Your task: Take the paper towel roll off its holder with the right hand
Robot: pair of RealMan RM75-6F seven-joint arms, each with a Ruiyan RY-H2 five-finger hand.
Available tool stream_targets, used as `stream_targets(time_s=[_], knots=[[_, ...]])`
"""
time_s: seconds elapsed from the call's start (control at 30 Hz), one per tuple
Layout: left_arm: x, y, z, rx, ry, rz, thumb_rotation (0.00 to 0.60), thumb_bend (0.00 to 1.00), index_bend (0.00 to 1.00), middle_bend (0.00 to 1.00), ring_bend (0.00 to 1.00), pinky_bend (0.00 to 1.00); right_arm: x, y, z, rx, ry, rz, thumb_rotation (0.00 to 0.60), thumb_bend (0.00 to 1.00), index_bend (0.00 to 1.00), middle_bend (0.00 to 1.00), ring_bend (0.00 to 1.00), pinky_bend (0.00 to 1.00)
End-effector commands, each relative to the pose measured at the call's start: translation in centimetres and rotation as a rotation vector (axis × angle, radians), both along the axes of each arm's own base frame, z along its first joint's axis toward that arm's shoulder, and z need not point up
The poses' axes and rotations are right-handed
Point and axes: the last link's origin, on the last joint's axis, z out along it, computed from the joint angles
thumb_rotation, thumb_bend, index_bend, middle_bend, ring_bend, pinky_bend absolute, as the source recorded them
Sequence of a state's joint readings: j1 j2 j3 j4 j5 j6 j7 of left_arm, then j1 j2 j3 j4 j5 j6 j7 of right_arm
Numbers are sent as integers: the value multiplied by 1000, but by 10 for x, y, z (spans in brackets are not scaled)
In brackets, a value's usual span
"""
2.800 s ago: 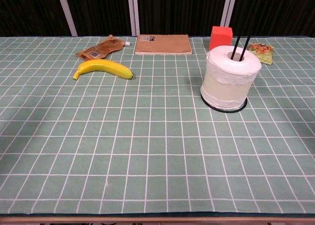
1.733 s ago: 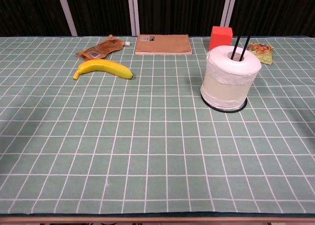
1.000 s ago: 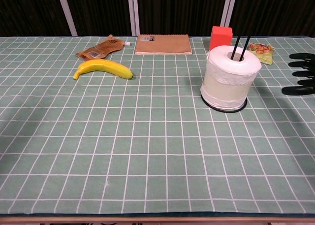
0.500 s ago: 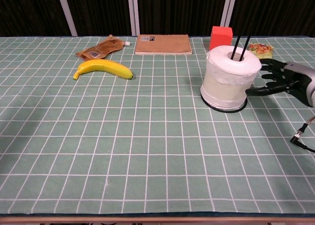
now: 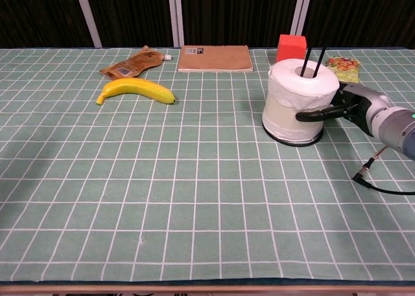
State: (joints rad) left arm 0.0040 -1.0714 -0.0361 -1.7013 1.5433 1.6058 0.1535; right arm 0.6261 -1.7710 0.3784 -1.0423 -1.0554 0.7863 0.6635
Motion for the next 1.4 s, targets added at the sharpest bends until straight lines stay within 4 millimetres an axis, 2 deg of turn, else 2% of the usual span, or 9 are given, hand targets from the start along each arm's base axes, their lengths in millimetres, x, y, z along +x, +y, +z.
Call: stream_targets(time_s=[0.03, 0.13, 0.2, 0.37, 0.53, 0.7, 0.87, 1.2, 1.4], knots=[[0, 0, 0, 0, 0, 1, 600, 231, 129, 0, 0, 32, 4, -4, -2, 9, -12, -1, 600, 0, 0, 40, 32, 0], [0, 0, 0, -1, 0, 2, 600, 231, 131, 0, 0, 32, 6, -6, -2, 9, -14, -1, 600, 0, 49, 181, 170, 1], [0, 0, 0, -3, 0, 2, 600, 231, 134, 0, 0, 32, 7, -8, -2, -2, -19, -7, 600, 0, 138, 280, 267, 29], [-1, 0, 0, -2, 0, 4, 600, 230, 140, 0, 0, 32, 8, -10, -1, -40, -51, -41, 600, 0, 318, 399, 399, 118], [-1, -1, 1, 0, 0, 5, 600, 231, 141, 0, 0, 32, 15, -10, 5, -56, -94, -42, 600, 0, 357, 418, 421, 129], [-1, -2, 4, 13, -7, 11, 600, 231, 142, 0, 0, 32, 27, -9, 30, -80, -111, 19, 600, 0, 357, 418, 421, 130], [-2, -2, 6, 20, -10, 18, 600, 230, 143, 0, 0, 32, 43, -6, 81, -128, -104, 100, 600, 0, 357, 418, 421, 130], [0, -4, 5, 19, -11, 11, 600, 231, 143, 0, 0, 32, 94, 3, 228, -225, -61, 214, 600, 0, 357, 417, 409, 130], [1, -3, 4, 18, -11, 10, 600, 230, 143, 0, 0, 32, 112, 10, 302, -303, -46, 207, 600, 0, 357, 418, 409, 130]])
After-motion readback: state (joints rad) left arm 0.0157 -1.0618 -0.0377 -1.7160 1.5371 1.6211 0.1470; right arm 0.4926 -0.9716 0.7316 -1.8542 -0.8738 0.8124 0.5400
